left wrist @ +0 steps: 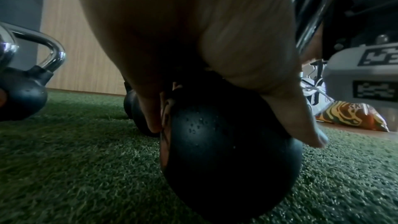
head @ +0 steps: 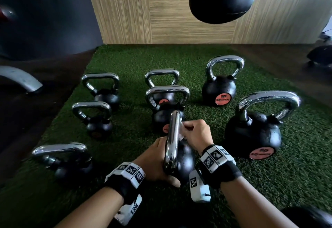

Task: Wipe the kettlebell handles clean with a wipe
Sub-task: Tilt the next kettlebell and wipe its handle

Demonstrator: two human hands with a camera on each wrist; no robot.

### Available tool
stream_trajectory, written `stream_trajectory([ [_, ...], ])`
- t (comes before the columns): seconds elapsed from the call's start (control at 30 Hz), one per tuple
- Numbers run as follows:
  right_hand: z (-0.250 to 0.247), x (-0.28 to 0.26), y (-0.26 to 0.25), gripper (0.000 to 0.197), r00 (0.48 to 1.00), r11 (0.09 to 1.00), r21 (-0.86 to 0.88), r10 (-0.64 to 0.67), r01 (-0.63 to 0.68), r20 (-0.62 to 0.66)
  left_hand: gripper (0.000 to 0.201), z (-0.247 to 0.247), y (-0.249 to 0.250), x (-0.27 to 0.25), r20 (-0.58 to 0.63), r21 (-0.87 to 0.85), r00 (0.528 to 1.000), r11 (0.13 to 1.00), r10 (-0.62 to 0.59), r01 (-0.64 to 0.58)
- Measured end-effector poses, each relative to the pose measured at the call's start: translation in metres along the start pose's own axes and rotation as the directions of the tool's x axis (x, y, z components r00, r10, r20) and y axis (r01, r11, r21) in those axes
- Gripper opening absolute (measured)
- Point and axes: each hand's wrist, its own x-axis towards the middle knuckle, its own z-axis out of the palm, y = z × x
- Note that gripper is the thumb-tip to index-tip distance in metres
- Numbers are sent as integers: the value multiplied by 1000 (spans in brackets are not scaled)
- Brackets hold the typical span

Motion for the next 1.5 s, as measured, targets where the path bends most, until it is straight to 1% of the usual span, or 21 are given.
stream_trajectory([
  [0.1, 1, 4, -4, 7, 977, 985, -41, -171, 167, -132, 141, 1, -1, 2, 16, 59, 1000, 998, 6, -7],
  [0.13, 3, 3, -4, 10, 968, 979, -71, -202, 193, -146, 141, 1, -1, 1, 4, 56, 1000, 998, -1, 0],
  [0.23, 4, 4, -5, 20, 979, 982, -80, -178, 171, -102, 139, 0, 2, 1, 4, 98, 1000, 995, -12, 11],
  [0.3, 0, 6, -8, 17, 973, 977, -67, -206, 200, -101, 138, 0, 3, 0, 6, 109, 1000, 994, -11, 10],
  [0.37, -6, 4, -13, 19, 945, 958, -66, -285, 277, -160, 139, 1, 3, 0, -21, 88, 1000, 996, -19, 21],
  [0.43, -9, -5, -18, 28, 893, 924, -90, -382, 371, -239, 142, 3, 3, -1, -25, 120, 999, 992, -31, 34],
  [0.5, -10, -20, -20, 31, 842, 883, -92, -467, 461, -271, 143, 4, 2, -1, -21, 111, 998, 992, -51, 53],
  [0.57, -10, -33, -20, 29, 817, 854, -65, -514, 517, -262, 142, 3, 0, 0, -21, 53, 997, 996, -70, 71],
  [0.63, -14, -32, -20, 26, 828, 858, -32, -503, 512, -246, 142, 3, 1, 0, -18, 19, 996, 996, -84, 85],
  [0.7, -18, -28, -23, 25, 841, 871, -36, -483, 490, -246, 142, 3, 2, -1, -12, 10, 995, 995, -98, 98],
  [0.8, -20, -43, -31, 30, 830, 854, -29, -512, 519, -223, 137, 2, 4, -4, -1, 21, 998, 998, -59, 59],
  [0.9, -28, -72, -29, 35, 820, 830, -6, -552, 558, -151, 131, 0, 5, -6, 22, 67, 999, 997, -27, 26],
  [0.93, -31, -78, -29, 35, 829, 835, 11, -546, 551, -124, 129, 0, 5, -6, 20, 57, 999, 998, -26, 25],
  [1.0, -39, -78, -29, 32, 871, 870, 65, -484, 489, -80, 127, -1, 5, -6, 22, 36, 999, 999, -28, 27],
  [1.1, -43, -77, -29, 30, 944, 924, 196, -329, 328, -27, 131, 1, 5, -6, 13, -21, 999, 999, -45, 45],
  [1.17, -43, -84, -27, 27, 966, 921, 319, -254, 226, 51, 132, 3, 3, -6, 0, -43, 998, 997, -65, 65],
  [1.23, -43, -94, -23, 19, 960, 904, 402, -230, 149, 160, 129, 6, 0, -5, -1, -4, 997, 997, -83, 83],
  [1.3, -44, -97, -19, 16, 945, 894, 429, -241, 128, 220, 125, 8, -2, -4, -4, 24, 995, 995, -100, 100],
  [1.4, -41, -98, -12, 15, 944, 890, 439, -242, 123, 226, 119, 10, -4, -2, -5, 11, 994, 994, -108, 108],
  [1.47, -36, -102, -6, 17, 950, 900, 425, -213, 99, 228, 110, 11, -2, -2, 29, 66, 993, 991, -115, 113],
  [1.5, -32, -104, -2, 19, 955, 913, 398, -194, 91, 227, 112, 12, -1, -2, 27, 56, 992, 991, -123, 122],
])
